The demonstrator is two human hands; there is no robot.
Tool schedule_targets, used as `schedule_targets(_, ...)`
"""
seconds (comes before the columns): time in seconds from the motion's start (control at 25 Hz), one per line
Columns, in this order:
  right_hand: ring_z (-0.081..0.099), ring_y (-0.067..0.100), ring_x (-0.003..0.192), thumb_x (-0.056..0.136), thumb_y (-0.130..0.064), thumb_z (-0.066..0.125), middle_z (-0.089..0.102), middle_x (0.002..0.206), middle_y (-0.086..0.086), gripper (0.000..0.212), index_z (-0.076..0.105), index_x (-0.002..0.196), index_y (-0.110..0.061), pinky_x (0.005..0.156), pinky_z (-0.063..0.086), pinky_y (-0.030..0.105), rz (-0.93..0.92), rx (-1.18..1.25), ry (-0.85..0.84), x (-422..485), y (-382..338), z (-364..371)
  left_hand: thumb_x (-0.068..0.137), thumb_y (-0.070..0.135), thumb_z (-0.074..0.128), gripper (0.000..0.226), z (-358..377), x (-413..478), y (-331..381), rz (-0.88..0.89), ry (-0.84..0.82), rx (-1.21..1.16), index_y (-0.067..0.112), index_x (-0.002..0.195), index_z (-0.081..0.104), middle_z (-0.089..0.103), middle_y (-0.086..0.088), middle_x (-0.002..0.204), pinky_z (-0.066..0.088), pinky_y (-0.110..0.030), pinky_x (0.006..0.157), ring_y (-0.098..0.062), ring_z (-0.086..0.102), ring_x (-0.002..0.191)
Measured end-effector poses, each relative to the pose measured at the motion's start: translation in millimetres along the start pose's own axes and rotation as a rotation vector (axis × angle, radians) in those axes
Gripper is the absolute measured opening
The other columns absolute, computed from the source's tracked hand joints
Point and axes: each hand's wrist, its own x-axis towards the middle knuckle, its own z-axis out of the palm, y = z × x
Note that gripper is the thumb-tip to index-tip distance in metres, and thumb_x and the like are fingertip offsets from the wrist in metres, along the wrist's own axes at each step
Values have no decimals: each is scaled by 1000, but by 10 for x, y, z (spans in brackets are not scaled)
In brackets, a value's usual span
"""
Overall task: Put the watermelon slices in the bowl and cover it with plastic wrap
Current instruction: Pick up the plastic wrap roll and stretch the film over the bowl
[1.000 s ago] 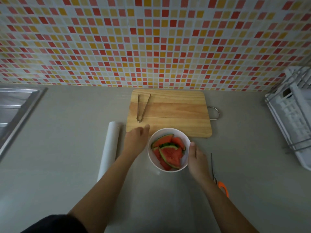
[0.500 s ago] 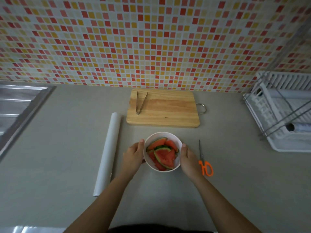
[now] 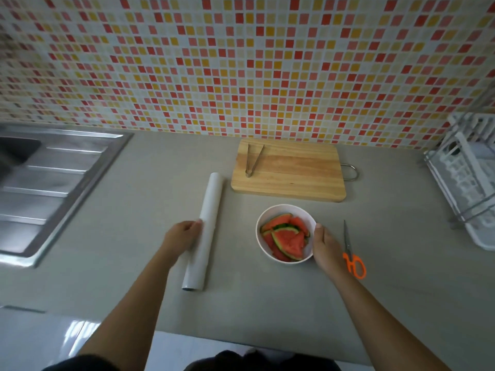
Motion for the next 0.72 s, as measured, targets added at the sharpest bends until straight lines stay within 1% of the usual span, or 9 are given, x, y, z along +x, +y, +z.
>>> schedule_targets(0.04, 55, 35, 108, 99, -35, 23, 63, 110, 23, 49, 60, 104, -3, 87, 38, 37, -4, 3, 6, -2, -6, 8, 94, 40, 50, 31, 43, -5, -7, 0, -69, 11, 16, 92, 68, 63, -5, 91, 43, -32, 77, -22, 57, 86)
schedule_targets(0.12, 55, 36, 108, 99, -35, 24, 63, 110, 23, 49, 60, 103, -4, 85, 38, 36, -19, -1, 12, -15, -25, 1, 91, 43, 52, 38, 102, 22, 27, 11, -81, 18, 11, 102, 69, 65, -5, 98, 47, -33, 83, -25, 60, 93)
schedule_targets(0.2, 50, 33, 118, 99, -37, 23, 59, 122, 19, 48, 57, 116, -7, 91, 37, 36, -60, -59, -9, -24, -21, -36, 89, 42, 57, 38, 108, 46, 87, 3, -49, 23, 8, 102, 66, 65, -8, 98, 50, -37, 85, -28, 61, 94)
schedule_targets(0.28, 37, 29, 131, 98, -39, 26, 46, 139, 14, 49, 42, 135, -12, 104, 29, 37, -111, -133, 12, -37, -42, -110, 87, 40, 59, 35, 102, 37, 145, -19, -39, 33, 6, 97, 64, 63, -8, 91, 49, -35, 78, -29, 60, 88)
schedule_targets(0.36, 40, 30, 128, 96, -32, 37, 48, 136, 15, 44, 44, 134, -9, 106, 29, 38, -229, -101, 151, -48, -160, -190, 86, 37, 62, 32, 88, -40, 235, -20, -29, -54, 7, 92, 63, 60, -6, 84, 46, -34, 71, -27, 57, 83)
schedule_targets(0.44, 53, 26, 115, 93, -21, 48, 60, 122, 10, 31, 57, 121, -10, 97, 39, 33, -386, 9, 198, -12, -462, -259, 83, 35, 65, 26, 75, -148, 463, 59, -22, -222, 10, 90, 63, 61, -4, 85, 49, -37, 72, -25, 58, 82)
schedule_targets(0.56, 60, 11, 101, 93, -28, 51, 65, 112, -3, 24, 64, 112, -19, 85, 42, 19, -393, 249, -8, 138, -1170, -368, 81, 37, 68, 33, 98, -350, 1040, 248, -76, -391, 14, 105, 64, 66, -3, 101, 55, -43, 82, -23, 64, 92)
schedule_targets(0.64, 61, 10, 100, 91, -41, 51, 66, 110, -5, 30, 62, 112, -23, 86, 47, 25, -316, 430, -84, 245, -1663, -497, 82, 37, 69, 39, 147, -521, 1403, 351, -95, -441, 16, 114, 62, 65, -2, 105, 57, -40, 80, -20, 65, 93)
schedule_targets(0.72, 63, 11, 99, 88, -50, 51, 66, 105, -7, 37, 60, 112, -23, 81, 52, 28, -269, 597, -110, 313, -2036, -648, 82, 37, 69, 41, 207, -678, 1618, 437, -99, -470, 20, 118, 60, 65, 1, 106, 57, -37, 79, -16, 65, 92)
